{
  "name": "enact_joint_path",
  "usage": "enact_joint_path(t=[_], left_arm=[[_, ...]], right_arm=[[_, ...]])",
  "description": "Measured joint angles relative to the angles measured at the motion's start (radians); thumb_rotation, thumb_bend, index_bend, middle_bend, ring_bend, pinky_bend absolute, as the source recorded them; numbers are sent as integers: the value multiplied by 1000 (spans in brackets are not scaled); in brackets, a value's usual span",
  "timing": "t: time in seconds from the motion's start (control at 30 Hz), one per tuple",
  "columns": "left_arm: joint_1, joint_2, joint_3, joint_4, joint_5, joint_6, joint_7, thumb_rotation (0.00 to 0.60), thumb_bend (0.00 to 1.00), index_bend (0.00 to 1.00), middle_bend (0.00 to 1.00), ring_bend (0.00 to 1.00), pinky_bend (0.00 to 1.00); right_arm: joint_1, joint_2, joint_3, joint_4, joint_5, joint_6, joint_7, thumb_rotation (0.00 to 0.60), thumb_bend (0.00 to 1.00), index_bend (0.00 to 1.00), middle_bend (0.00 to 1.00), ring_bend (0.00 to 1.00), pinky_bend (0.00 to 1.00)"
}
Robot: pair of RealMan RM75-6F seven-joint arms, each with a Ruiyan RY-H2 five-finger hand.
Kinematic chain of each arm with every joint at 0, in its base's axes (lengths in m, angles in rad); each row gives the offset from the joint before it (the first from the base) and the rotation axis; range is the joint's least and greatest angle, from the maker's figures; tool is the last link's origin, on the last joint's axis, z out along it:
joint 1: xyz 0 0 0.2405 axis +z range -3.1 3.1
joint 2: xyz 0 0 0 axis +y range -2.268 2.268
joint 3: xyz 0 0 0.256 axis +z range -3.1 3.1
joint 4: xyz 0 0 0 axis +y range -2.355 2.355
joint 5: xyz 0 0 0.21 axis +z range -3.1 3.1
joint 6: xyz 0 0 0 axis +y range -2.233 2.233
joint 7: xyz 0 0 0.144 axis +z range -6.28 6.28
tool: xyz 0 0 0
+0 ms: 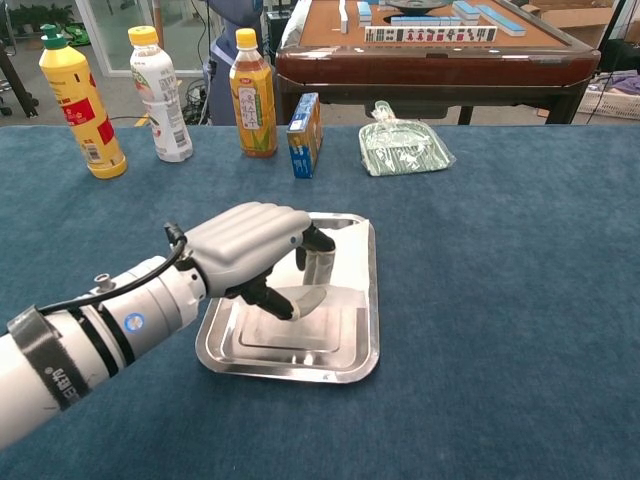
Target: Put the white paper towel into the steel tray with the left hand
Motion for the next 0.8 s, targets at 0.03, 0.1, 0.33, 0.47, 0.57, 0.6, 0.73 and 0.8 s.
enact_joint_path(t=[0.03,0.1,0.33,0.47,0.57,0.6,0.73,0.8], left_arm=[[0,2,0,-3,-1,-2,1,600,409,557,543,396,258],[-1,5,-1,-5,-3,-5,3,600,408,524,530,389,258],[-2,25,-5,-33,-27,-25,21,600,352,326,399,323,245],[-4,34,-8,-46,-41,-35,39,600,329,245,353,289,236],[-5,43,-9,-63,-57,-46,63,600,306,170,297,243,224],[-5,46,-10,-70,-63,-49,72,600,300,156,286,233,221],[-7,67,-15,-111,-89,-58,111,600,284,94,234,186,200],[-7,77,-17,-131,-102,-62,128,600,276,62,213,167,194]], right_arm=[[0,-1,0,0,0,0,1,600,205,162,240,132,200],[0,-1,-1,1,-1,-1,3,600,205,162,240,132,199],[-1,-4,0,3,0,0,7,600,206,161,240,132,200],[-4,-2,-2,7,-1,1,13,600,205,162,240,132,200],[-9,-1,-6,26,-4,4,53,600,205,162,240,132,200],[-11,-1,-7,33,-6,6,64,600,205,161,240,132,199],[-18,0,-10,41,-12,14,74,600,205,161,240,132,200],[-18,0,-10,39,-14,16,73,600,205,161,240,132,200]])
